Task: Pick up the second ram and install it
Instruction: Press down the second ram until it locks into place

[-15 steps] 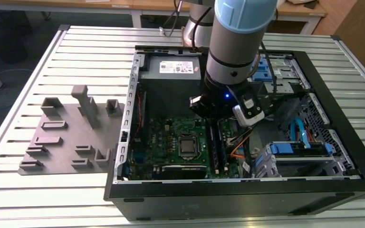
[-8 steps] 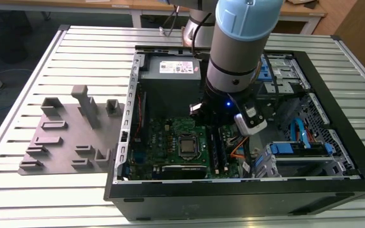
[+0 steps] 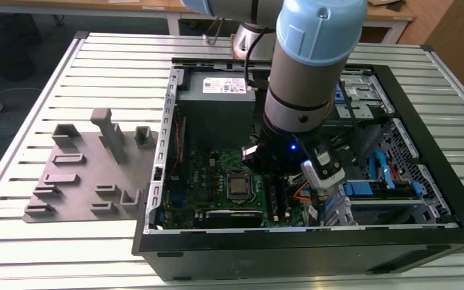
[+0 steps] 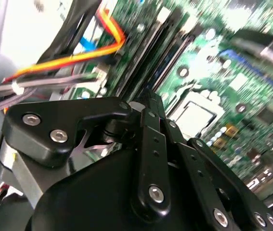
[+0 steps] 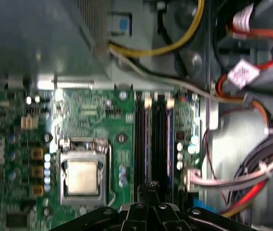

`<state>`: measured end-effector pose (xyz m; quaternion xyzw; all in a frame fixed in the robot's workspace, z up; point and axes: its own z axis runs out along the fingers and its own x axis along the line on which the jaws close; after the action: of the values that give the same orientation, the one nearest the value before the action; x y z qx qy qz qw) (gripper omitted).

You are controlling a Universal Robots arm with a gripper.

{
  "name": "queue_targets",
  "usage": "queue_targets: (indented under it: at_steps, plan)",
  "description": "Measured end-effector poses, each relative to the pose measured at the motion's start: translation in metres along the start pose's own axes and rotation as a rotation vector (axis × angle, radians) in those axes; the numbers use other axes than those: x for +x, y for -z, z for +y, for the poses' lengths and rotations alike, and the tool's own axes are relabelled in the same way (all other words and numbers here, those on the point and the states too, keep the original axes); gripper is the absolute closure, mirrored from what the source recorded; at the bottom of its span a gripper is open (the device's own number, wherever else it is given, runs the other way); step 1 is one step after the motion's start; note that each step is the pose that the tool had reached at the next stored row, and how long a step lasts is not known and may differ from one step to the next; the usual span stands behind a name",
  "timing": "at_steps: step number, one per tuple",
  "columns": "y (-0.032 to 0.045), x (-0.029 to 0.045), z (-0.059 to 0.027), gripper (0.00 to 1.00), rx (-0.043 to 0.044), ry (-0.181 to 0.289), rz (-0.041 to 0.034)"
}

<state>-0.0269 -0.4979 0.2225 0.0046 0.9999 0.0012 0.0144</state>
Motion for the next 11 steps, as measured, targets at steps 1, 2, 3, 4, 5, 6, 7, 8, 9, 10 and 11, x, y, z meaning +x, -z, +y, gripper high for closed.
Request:
queue_targets:
  at_steps: [1, 2, 3, 4, 5, 6, 7, 8, 9, 10, 11]
  plan:
    - [-0.0001, 0.0, -0.0031, 0.93, 0.0039, 0.0, 0.0]
    - [-0.0003, -0.0001, -0.006, 0.93, 0.0088, 0.0, -0.0001]
    - [-0.0006, -0.0001, -0.0094, 0.93, 0.0128, 0.0, -0.0001]
    - [-0.001, -0.0001, -0.0123, 0.93, 0.0161, 0.0, -0.0001]
    - [-0.0013, -0.0001, -0.0141, 0.93, 0.0188, 0.001, -0.0001]
    - [-0.0017, 0.0, -0.0146, 0.93, 0.0209, 0.001, -0.0001]
    - [-0.0022, 0.0, -0.0149, 0.93, 0.0222, 0.0, 0.0]
    - [-0.0028, 0.0, -0.015, 0.93, 0.0227, 0.0, 0.0001]
    - [-0.0036, 0.0, -0.015, 0.93, 0.0228, 0.001, 0.0]
    - [-0.0043, 0.0, -0.0151, 0.93, 0.0227, 0.001, -0.0001]
    - [-0.0049, 0.0, -0.015, 0.93, 0.0228, 0.001, 0.0]
